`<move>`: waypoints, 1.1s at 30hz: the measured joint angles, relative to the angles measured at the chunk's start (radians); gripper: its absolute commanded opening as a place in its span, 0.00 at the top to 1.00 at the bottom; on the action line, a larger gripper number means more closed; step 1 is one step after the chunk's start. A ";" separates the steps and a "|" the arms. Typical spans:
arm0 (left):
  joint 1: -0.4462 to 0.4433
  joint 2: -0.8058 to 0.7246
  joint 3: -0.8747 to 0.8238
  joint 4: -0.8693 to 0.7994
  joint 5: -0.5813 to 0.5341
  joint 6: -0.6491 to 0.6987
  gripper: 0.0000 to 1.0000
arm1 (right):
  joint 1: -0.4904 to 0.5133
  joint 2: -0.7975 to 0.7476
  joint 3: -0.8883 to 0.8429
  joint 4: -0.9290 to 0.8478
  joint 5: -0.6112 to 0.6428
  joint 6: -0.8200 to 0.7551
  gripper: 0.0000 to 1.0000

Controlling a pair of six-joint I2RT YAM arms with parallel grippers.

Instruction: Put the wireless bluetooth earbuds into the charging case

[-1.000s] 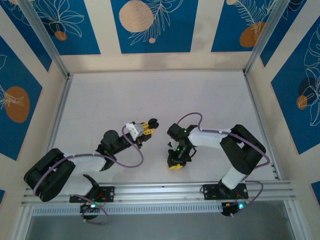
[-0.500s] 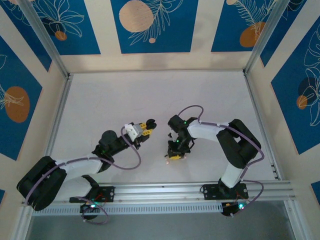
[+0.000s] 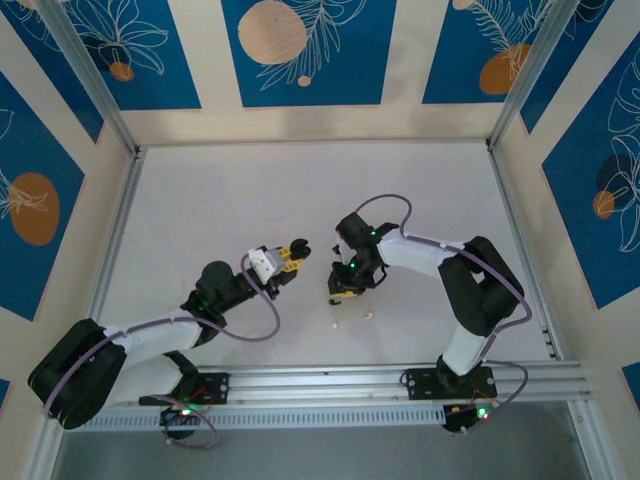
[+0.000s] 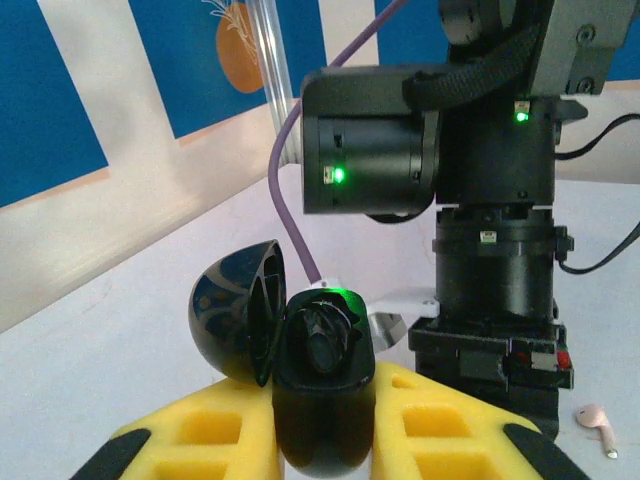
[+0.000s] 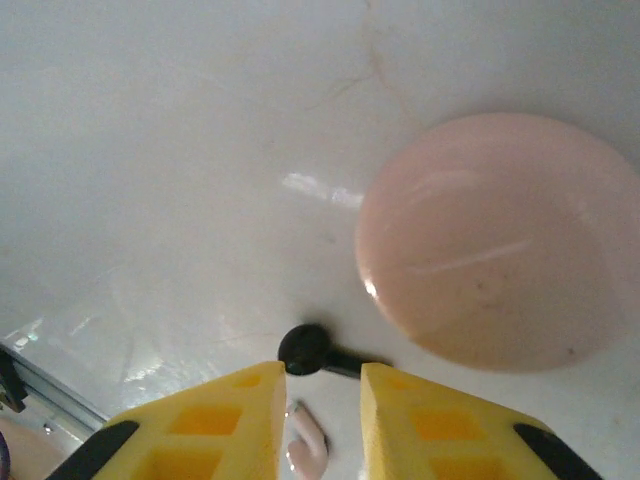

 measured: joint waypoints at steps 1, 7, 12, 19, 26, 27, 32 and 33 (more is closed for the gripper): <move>0.000 -0.002 0.000 -0.003 -0.001 0.000 0.79 | 0.002 -0.006 0.010 -0.010 0.008 -0.003 0.72; 0.000 -0.017 -0.001 -0.023 -0.007 0.000 0.79 | 0.027 0.004 0.091 -0.069 0.069 -0.106 0.63; 0.001 -0.061 -0.008 -0.048 -0.014 0.000 0.79 | 0.027 0.051 0.103 -0.070 0.044 -0.172 0.63; 0.002 -0.114 -0.008 -0.089 -0.026 0.011 0.79 | 0.033 0.100 0.103 -0.071 -0.002 -0.194 0.63; 0.002 -0.115 -0.010 -0.113 -0.032 0.019 0.79 | 0.035 0.100 0.082 -0.083 -0.029 -0.203 0.63; 0.002 -0.115 -0.011 -0.115 -0.033 0.019 0.79 | 0.038 0.100 0.082 -0.085 -0.029 -0.206 0.63; 0.002 -0.119 -0.015 -0.119 -0.033 0.019 0.79 | 0.046 0.097 0.074 -0.102 -0.031 -0.207 0.62; 0.002 -0.121 -0.015 -0.119 -0.033 0.019 0.79 | 0.048 0.097 0.069 -0.105 -0.029 -0.207 0.63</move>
